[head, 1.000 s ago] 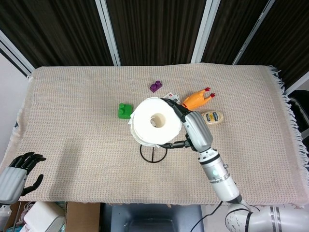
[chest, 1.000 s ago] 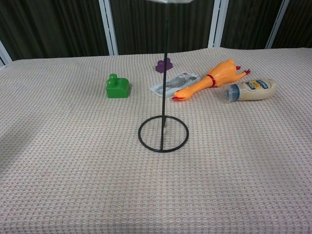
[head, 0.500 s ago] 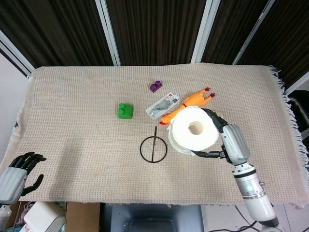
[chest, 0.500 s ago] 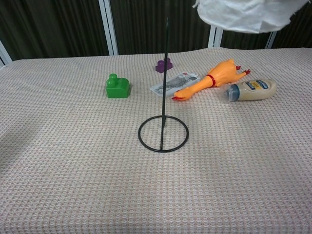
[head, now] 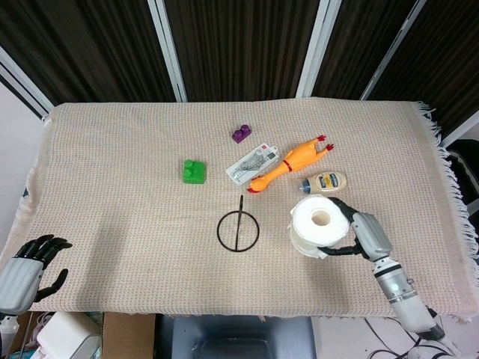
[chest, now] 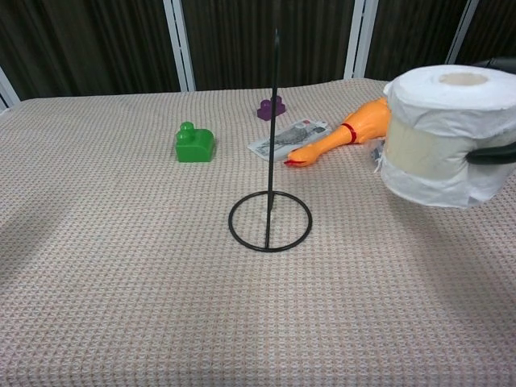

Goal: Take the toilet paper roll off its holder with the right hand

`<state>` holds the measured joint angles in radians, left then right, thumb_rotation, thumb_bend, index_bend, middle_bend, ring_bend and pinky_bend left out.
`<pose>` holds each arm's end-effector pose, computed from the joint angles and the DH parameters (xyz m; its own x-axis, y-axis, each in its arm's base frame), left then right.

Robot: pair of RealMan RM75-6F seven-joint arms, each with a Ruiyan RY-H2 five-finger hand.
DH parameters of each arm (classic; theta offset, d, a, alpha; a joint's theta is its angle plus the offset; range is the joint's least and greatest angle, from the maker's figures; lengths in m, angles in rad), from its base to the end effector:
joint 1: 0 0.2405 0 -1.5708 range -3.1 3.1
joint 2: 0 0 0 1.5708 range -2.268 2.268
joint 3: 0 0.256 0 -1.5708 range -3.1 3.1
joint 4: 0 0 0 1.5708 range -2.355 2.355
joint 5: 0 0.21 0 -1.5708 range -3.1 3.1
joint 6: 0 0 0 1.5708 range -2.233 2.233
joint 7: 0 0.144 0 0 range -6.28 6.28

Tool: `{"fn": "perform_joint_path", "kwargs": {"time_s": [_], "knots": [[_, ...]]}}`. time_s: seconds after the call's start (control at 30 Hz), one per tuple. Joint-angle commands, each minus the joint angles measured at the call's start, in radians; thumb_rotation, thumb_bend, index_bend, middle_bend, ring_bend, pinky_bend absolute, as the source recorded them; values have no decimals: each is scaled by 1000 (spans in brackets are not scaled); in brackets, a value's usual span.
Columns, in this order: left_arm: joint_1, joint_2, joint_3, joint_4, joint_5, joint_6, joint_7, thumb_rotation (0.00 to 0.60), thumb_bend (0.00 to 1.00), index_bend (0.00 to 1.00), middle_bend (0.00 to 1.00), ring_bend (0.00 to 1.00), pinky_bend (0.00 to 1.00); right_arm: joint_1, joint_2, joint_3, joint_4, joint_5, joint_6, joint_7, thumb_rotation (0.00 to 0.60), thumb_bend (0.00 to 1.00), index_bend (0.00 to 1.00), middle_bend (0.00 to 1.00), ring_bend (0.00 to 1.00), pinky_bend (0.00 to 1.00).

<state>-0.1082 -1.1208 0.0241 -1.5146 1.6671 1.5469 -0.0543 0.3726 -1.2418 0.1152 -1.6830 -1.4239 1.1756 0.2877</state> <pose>-0.3066 0.1722 0.1554 0.4415 0.0054 0.8973 0.8812 -0.1910 -0.4324 -0.2328 -0.2640 0.0841 -0.0358 -0.2553 0.9662 -0.9832 -0.1643 -0.0799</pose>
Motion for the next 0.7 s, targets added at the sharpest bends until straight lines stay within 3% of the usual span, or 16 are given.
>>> {"fn": "perform_joint_path", "kwargs": {"time_s": [0.03, 0.13, 0.23, 0.43, 0.53, 0.7], "knots": [[3, 2, 1, 3, 5, 8, -7, 600, 414, 304, 265, 184, 261, 20, -146, -35, 195, -61, -6, -16, 600, 114, 655, 546, 446, 658], [5, 3, 2, 5, 8, 14, -14, 600, 415, 305, 265, 184, 260, 24, -189, -54, 262, -77, -13, -13, 600, 114, 596, 505, 386, 622], [7, 3, 2, 7, 10, 21, -21, 600, 414, 305, 265, 183, 260, 27, -196, -72, 281, -75, -40, -17, 600, 114, 497, 403, 287, 535], [7, 4, 2, 9, 10, 21, -26, 600, 414, 305, 265, 184, 260, 36, -139, -90, 215, -53, -97, -32, 600, 114, 202, 137, 21, 235], [6, 3, 2, 10, 10, 19, -25, 600, 414, 304, 265, 184, 260, 34, -90, -93, 153, -61, -90, -34, 600, 114, 48, 24, 0, 125], [6, 3, 2, 8, 9, 17, -20, 600, 414, 304, 265, 184, 260, 20, 19, -90, 6, -106, -31, -4, 600, 113, 0, 0, 0, 92]]}}
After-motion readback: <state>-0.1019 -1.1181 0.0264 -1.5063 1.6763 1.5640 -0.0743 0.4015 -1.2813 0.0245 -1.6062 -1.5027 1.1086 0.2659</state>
